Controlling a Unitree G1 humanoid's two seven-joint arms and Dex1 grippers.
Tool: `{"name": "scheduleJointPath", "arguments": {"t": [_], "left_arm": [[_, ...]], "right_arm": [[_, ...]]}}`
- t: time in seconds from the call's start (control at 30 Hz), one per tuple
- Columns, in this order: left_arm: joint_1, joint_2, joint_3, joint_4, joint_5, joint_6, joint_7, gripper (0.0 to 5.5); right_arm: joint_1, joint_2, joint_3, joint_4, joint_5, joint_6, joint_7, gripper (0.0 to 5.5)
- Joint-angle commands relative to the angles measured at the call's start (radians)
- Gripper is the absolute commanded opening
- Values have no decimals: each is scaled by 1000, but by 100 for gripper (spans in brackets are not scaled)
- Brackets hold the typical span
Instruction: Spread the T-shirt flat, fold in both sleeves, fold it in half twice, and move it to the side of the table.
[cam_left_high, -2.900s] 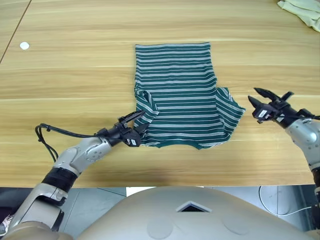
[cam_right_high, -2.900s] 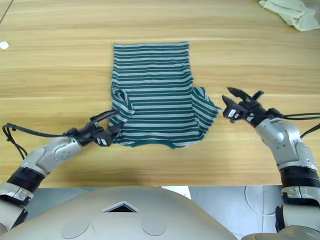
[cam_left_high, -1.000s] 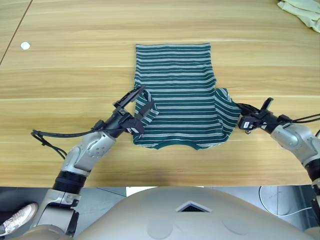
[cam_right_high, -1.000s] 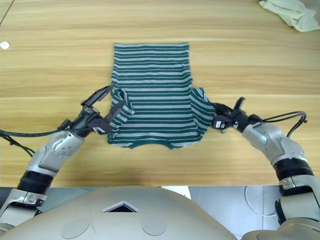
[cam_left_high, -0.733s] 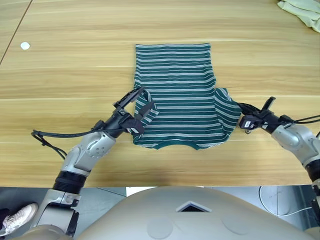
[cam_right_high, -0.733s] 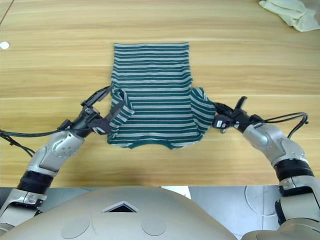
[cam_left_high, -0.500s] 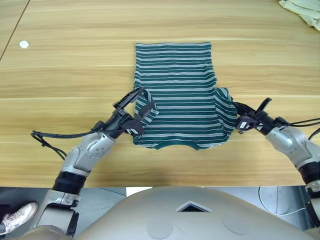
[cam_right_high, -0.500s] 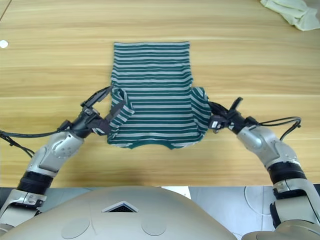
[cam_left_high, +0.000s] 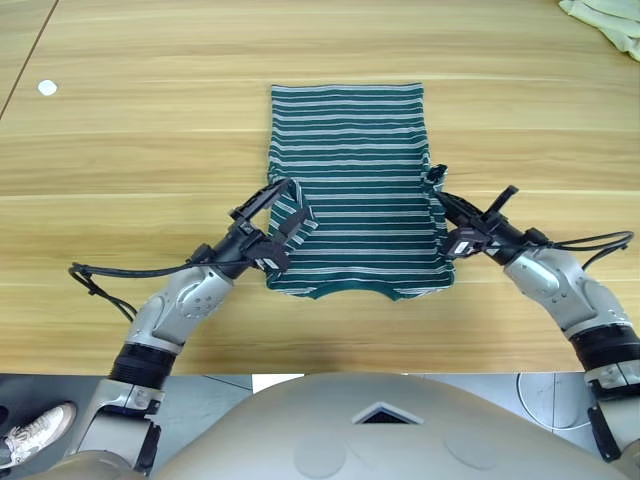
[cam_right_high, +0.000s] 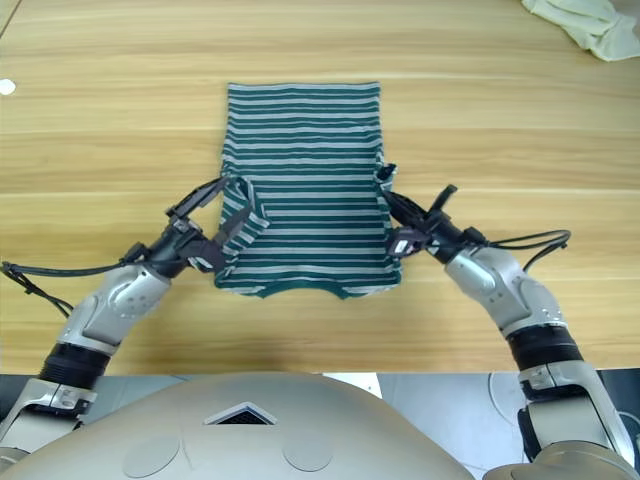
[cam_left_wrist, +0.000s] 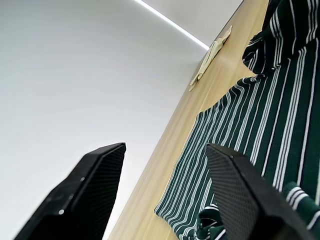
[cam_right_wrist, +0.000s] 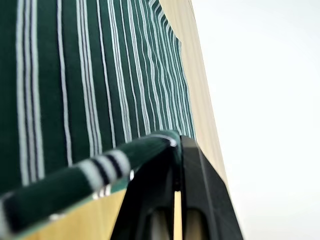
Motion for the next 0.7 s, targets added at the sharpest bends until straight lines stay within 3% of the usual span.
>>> {"name": "scheduleJointPath", "arguments": {"t": [0.03,0.07,0.43,0.6,0.7], "left_arm": [[-11,1,-12,6,12,-7,-6,301],[-12,1,-13,7,12,-7,-5,301],[-14,11,-3,19,7,-4,1,301],[18,126,102,29,13,24,-6,301],[119,274,226,18,-22,55,-69,301]], "right_arm": [[15,16,26,-16,2,2,54,1],[16,20,33,-18,1,2,66,1],[-5,63,47,-11,-2,18,91,203],[13,43,11,-40,38,14,110,291],[40,-60,-134,-62,193,2,151,296]]}}
